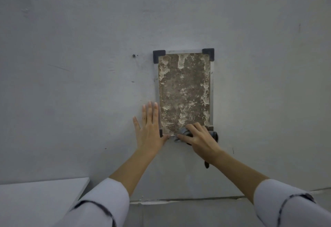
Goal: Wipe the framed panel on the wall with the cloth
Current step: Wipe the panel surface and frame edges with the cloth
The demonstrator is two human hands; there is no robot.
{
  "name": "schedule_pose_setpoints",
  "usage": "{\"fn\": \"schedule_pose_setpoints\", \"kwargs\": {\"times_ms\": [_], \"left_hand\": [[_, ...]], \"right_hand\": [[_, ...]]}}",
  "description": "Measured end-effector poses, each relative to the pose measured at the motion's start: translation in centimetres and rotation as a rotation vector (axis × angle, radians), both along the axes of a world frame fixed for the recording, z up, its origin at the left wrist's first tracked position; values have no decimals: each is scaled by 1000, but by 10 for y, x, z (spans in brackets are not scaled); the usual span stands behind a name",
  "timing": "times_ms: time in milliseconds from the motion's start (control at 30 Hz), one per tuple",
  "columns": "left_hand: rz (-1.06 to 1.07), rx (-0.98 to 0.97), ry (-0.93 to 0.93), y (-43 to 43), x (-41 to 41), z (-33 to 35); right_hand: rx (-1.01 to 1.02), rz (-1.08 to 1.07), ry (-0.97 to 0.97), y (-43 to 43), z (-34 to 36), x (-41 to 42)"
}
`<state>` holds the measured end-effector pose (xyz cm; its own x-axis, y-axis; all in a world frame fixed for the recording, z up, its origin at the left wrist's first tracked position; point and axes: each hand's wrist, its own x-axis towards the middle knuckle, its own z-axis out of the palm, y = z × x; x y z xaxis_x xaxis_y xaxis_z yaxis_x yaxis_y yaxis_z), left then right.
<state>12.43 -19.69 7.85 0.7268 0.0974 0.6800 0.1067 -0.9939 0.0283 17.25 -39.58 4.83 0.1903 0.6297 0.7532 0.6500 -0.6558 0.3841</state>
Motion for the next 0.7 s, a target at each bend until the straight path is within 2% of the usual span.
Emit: {"fn": "schedule_pose_setpoints", "kwargs": {"times_ms": [133, 267, 467, 567, 700], "left_hand": [[43, -5, 12, -7, 3, 2], [57, 5, 20, -9, 0, 2], [-3, 104, -49, -23, 0, -1], [-108, 173, -27, -42, 2, 5], [-150, 157, -3, -56, 12, 2]], "right_hand": [[-47, 20, -14, 16, 0, -3], [-171, 12, -28, -21, 1, 7], [2, -76, 75, -83, -9, 8], [118, -59, 90, -74, -1, 3], [288, -57, 87, -58, 7, 7]]}}
